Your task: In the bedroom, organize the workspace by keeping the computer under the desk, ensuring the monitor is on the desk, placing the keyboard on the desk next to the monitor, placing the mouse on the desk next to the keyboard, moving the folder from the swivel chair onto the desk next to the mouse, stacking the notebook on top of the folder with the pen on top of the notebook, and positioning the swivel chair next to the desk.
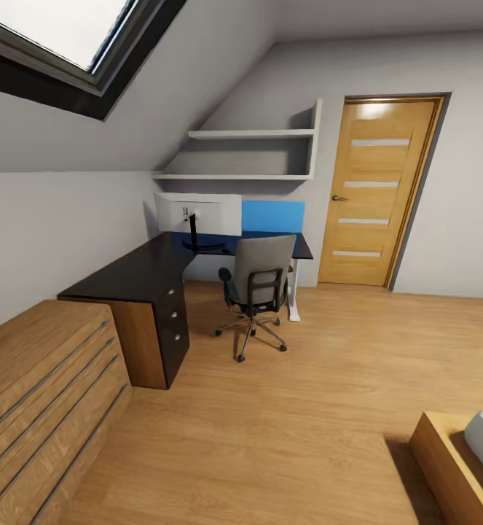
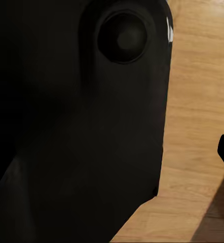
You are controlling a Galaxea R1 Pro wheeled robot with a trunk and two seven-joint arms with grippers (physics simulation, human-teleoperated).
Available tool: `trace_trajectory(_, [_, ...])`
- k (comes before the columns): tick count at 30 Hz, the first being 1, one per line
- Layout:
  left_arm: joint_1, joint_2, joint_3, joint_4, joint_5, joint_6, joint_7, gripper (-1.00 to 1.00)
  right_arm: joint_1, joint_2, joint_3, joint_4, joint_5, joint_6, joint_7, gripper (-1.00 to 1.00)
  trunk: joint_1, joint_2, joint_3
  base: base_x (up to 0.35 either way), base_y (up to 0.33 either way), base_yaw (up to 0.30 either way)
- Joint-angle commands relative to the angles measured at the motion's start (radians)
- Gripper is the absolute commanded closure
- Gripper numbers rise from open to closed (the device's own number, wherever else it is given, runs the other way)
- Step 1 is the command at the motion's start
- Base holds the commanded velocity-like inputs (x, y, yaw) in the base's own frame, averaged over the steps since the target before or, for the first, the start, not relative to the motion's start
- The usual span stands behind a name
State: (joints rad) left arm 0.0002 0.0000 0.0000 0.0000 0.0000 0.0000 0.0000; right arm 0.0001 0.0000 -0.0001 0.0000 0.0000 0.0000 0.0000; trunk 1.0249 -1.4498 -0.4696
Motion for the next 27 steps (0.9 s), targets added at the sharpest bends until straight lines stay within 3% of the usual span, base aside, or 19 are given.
trace_trajectory(1, [0.0, 0.0, 0.0, 0.0, 0.0, 0.0, 0.0, -1.0, 0.0, 0.0, 0.0, 0.0, 0.0, 0.0, 0.0, -1.0, 0.0, 0.0, 0.0, 0.0, 0.0, 0.0])
trace_trajectory(8, [0.01, -0.036, -0.003, -0.03, -0.002, -0.008, -0.005, -1.0, -0.002, 0.035, 0.003, -0.001, 0.003, -0.013, -0.003, -1.0, -0.011, 0.021, 0.009, 0.0, 0.0, 0.0])
trace_trajectory(27, [0.009, -0.032, 0.0, -0.037, -0.002, -0.008, -0.005, -1.0, -0.002, 0.041, -0.001, 0.001, 0.0, -0.077, 0.001, -1.0, -0.084, 0.154, 0.068, 0.0, 0.0, 0.0])
